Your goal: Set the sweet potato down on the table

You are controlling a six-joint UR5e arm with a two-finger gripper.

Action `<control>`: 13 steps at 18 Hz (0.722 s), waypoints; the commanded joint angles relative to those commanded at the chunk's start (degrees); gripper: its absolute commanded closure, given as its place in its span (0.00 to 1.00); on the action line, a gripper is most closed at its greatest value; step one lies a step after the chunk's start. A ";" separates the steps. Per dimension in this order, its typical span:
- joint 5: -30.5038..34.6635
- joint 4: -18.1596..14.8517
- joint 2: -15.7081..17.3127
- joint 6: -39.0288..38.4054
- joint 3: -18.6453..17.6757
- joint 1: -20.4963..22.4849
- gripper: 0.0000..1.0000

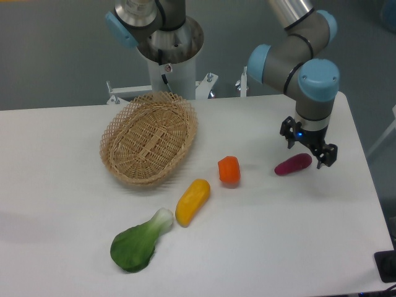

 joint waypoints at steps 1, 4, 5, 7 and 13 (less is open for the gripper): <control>0.00 -1.93 -0.09 -0.09 1.14 0.00 0.00; 0.00 -8.52 -0.79 -0.44 5.71 0.00 0.00; 0.00 -10.19 -1.23 -0.53 7.20 0.00 0.00; 0.00 -12.48 -1.93 -0.62 9.40 -0.09 0.00; -2.27 -14.34 -4.22 -2.90 13.54 -0.62 0.00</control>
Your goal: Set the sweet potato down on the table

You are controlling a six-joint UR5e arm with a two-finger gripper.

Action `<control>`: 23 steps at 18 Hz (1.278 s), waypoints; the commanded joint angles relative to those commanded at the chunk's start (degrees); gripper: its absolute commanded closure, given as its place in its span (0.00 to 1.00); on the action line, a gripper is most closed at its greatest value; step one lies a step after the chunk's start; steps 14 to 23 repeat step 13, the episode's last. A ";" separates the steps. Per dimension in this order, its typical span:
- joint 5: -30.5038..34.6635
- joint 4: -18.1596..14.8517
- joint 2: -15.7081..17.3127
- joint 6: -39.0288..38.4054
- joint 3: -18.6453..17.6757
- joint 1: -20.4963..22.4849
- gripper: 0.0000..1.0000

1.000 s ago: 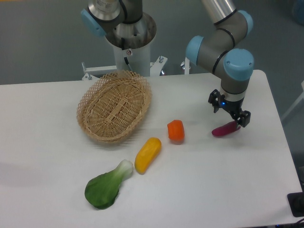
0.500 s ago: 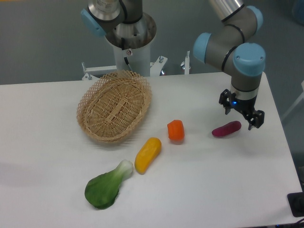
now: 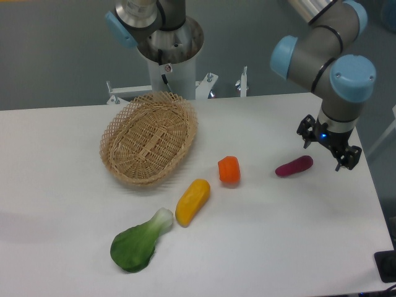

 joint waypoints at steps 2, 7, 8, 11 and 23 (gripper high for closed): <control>-1.15 -0.09 -0.70 -0.62 1.14 0.00 0.00; -0.89 -0.18 -1.41 -0.80 1.85 -0.61 0.00; -0.89 -0.18 -1.50 -0.80 1.85 -0.70 0.00; -0.81 -0.18 -1.59 -0.88 1.85 -0.97 0.00; -0.80 -0.18 -1.59 -0.88 1.76 -0.97 0.00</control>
